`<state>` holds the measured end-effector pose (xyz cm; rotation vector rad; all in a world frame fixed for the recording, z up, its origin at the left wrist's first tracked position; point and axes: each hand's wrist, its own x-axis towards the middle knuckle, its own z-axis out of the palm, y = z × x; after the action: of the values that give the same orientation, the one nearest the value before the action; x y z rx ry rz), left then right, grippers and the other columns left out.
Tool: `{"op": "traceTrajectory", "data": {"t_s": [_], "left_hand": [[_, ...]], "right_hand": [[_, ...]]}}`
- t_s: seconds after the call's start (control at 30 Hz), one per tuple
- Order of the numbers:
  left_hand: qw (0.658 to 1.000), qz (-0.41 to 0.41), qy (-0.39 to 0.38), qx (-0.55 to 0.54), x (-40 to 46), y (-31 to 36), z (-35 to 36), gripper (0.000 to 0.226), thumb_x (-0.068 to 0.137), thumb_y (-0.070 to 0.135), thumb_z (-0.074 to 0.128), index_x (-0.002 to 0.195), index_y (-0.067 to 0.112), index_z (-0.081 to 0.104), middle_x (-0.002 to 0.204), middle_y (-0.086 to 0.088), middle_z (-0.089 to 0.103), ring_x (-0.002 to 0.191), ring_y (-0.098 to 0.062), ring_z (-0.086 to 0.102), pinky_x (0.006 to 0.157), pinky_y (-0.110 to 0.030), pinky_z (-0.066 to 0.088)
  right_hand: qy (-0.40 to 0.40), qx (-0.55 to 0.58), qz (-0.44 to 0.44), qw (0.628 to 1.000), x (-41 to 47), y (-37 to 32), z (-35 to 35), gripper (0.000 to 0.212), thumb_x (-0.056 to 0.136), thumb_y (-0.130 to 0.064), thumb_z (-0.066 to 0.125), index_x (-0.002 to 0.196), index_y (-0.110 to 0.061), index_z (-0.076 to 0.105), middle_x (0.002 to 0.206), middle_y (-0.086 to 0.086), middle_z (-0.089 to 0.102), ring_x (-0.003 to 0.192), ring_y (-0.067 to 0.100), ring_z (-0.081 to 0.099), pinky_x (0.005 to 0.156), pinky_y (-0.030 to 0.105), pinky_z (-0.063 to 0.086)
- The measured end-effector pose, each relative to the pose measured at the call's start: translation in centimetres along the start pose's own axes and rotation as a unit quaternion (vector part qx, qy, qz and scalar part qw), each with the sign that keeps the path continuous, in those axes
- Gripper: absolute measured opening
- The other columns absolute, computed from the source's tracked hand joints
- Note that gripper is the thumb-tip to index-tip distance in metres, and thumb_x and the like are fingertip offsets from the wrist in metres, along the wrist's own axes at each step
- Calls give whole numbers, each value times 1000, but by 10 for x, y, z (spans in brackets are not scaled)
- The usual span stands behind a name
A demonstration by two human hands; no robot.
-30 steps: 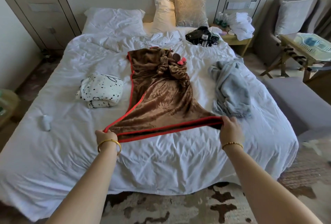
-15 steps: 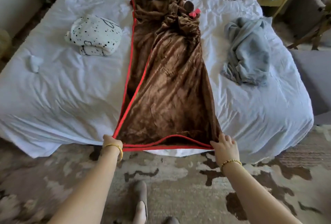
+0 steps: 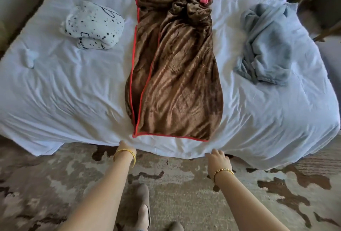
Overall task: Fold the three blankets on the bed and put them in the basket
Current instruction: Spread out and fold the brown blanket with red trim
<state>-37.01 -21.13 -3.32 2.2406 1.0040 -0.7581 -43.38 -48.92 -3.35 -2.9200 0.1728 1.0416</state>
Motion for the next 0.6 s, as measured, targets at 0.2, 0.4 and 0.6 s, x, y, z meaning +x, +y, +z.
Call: {"op": "traceTrajectory", "data": {"t_s": [0.2,0.4,0.6], "left_hand": [[995,96,5,-23,10,80,-44,37,97,12,38,133,6,40,133,-17,49,123,-34,46,102,-40,38],[989,146,19,-7,84,153,-93,32,97,14,40,128,10,47,128,-12,55,117,-30,52,98,-35,41],[986,167,8,12,179,234,-123,30,97,13,40,124,14,53,124,-6,60,110,-25,57,90,-32,45]], "right_hand": [[41,66,-31,996,42,-40,-72,49,86,1,41,129,-20,48,131,5,42,123,25,36,103,34,38],[71,131,-32,988,127,-88,-145,45,87,-2,37,127,-19,49,129,6,46,123,26,39,100,38,40],[80,195,-24,977,238,-153,-216,44,90,-5,34,130,-20,46,127,1,47,120,21,41,94,32,42]]}}
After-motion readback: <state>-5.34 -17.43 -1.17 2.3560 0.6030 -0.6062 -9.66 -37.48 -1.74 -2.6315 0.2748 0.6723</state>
